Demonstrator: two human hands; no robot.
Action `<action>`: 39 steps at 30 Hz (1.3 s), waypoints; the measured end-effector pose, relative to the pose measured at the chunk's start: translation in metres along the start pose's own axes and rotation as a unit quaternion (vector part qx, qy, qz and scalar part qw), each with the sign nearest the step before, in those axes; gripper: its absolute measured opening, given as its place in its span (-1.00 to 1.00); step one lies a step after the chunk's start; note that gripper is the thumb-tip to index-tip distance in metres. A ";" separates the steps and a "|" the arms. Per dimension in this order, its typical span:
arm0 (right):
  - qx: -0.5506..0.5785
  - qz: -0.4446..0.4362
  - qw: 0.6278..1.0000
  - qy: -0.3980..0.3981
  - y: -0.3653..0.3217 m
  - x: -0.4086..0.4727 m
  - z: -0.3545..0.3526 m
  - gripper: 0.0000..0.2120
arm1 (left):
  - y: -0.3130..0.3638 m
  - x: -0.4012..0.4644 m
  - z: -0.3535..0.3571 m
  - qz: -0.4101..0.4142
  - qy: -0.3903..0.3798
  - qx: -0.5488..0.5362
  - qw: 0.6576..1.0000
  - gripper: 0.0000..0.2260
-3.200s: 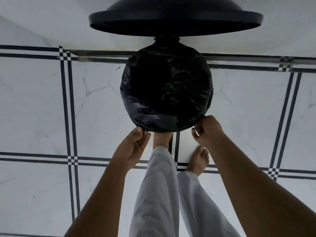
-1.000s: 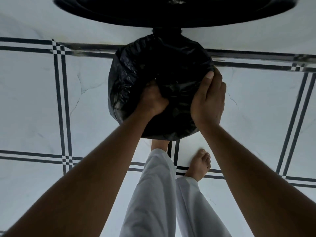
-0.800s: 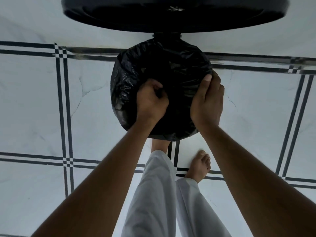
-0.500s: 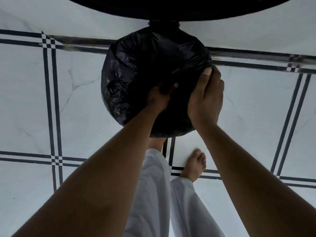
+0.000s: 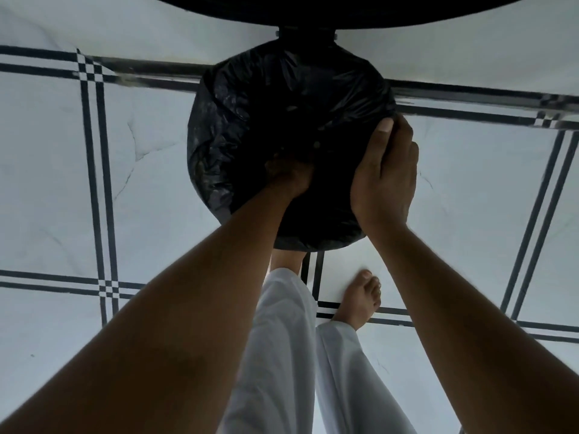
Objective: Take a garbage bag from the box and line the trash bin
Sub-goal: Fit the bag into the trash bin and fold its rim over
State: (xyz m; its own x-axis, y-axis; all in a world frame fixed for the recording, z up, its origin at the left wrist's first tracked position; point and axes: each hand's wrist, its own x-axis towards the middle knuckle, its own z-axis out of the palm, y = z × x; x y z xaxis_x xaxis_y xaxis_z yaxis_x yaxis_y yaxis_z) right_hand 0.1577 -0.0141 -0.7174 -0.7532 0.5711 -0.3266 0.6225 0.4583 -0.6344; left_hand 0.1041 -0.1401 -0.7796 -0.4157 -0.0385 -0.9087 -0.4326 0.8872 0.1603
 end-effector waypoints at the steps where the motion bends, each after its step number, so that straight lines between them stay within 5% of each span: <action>1: 0.004 0.006 1.000 -0.011 -0.004 0.000 -0.003 -0.50 | 0.000 -0.013 -0.005 0.028 0.024 0.023 0.999 -0.44; 5: 0.016 0.041 0.998 -0.052 -0.017 0.003 -0.017 -0.41 | -0.013 -0.072 -0.025 0.179 0.118 -0.061 0.975 -0.68; 8: 0.022 0.049 0.998 -0.034 -0.027 0.005 -0.025 -0.33 | -0.029 -0.107 -0.038 0.318 0.318 -0.110 0.887 -0.76; 10: 0.031 0.046 0.998 -0.022 -0.034 0.006 -0.030 -0.34 | -0.036 -0.117 -0.049 0.296 0.434 -0.071 0.848 -0.68; 11: 0.034 0.048 0.998 -0.023 -0.036 0.007 -0.031 -0.36 | -0.040 -0.116 -0.053 0.249 0.451 -0.057 0.855 -0.60; 16: 0.047 0.120 0.987 -0.094 -0.040 0.003 -0.030 -0.37 | -0.058 -0.095 -0.074 0.049 0.294 -0.223 0.928 -0.37; 23: 0.167 0.235 0.944 -0.162 -0.002 0.023 -0.032 -0.09 | -0.065 -0.087 -0.107 -0.025 0.107 -0.475 0.873 -0.41; 25: 0.198 0.262 0.934 -0.142 -0.008 0.022 -0.043 -0.12 | -0.069 -0.086 -0.111 -0.031 0.102 -0.468 0.877 -0.39; 29: 0.201 0.291 0.933 -0.061 -0.029 0.003 -0.063 -0.30 | -0.072 -0.100 -0.098 -0.098 0.224 -0.415 0.876 -0.33; 31: 0.187 0.316 0.930 -0.032 -0.031 -0.012 -0.068 -0.31 | -0.068 -0.119 -0.088 -0.142 0.249 -0.434 0.854 -0.36; 34: 0.250 0.385 0.886 -0.060 -0.035 -0.035 -0.067 -0.30 | -0.060 -0.148 -0.063 -0.185 0.144 -0.541 0.808 -0.32; 37: 0.304 0.432 0.845 -0.081 -0.037 -0.046 -0.064 -0.30 | -0.067 -0.157 -0.041 -0.131 -0.010 -0.703 0.699 -0.28; 39: 0.312 0.446 0.835 -0.078 -0.036 -0.044 -0.062 -0.31 | -0.075 -0.151 -0.035 -0.127 -0.041 -0.768 0.627 -0.20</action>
State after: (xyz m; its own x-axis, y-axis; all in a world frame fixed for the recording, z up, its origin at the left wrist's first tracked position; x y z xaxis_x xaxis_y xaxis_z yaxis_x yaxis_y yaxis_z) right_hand 0.1814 -0.0134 -0.6365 -0.0978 0.3783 -0.9205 0.7552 -0.5742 -0.3162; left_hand 0.1710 -0.2171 -0.6406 -0.1617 -0.0101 -0.9868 -0.7622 -0.6338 0.1314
